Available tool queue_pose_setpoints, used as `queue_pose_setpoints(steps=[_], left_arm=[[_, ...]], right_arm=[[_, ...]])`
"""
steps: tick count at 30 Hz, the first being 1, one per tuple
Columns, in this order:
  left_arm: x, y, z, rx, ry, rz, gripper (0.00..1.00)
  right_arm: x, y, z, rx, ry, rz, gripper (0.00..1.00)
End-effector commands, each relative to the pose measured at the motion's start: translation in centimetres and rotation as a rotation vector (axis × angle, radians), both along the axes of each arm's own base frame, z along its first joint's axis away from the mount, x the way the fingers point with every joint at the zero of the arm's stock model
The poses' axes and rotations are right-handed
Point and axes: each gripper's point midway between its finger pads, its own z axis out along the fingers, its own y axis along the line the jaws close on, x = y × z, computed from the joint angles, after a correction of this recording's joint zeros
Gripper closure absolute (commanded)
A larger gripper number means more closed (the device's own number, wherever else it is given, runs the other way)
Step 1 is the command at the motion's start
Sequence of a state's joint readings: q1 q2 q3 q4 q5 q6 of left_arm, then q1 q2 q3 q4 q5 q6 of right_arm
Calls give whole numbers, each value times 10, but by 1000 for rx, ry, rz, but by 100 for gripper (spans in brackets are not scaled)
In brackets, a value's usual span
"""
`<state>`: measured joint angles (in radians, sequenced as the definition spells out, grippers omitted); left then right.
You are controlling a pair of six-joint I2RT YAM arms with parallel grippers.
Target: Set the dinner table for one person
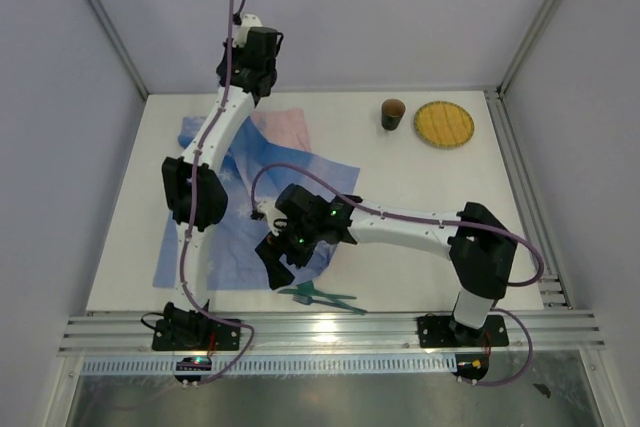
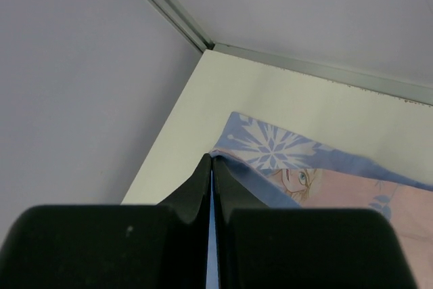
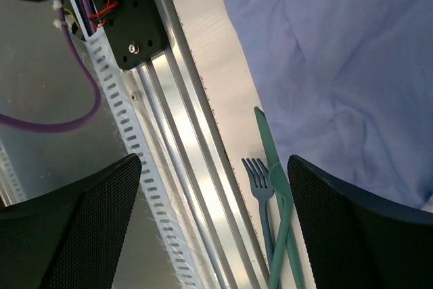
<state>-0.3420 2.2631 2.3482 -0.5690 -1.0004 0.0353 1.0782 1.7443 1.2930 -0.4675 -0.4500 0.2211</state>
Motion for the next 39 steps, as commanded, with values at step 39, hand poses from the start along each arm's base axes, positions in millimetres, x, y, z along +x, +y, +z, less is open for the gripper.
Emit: queue_pose_setpoints(steps=[39], left_arm=[[-52, 0, 27, -187, -7, -47, 100]], right_arm=[[-24, 56, -57, -71, -397, 284, 8]])
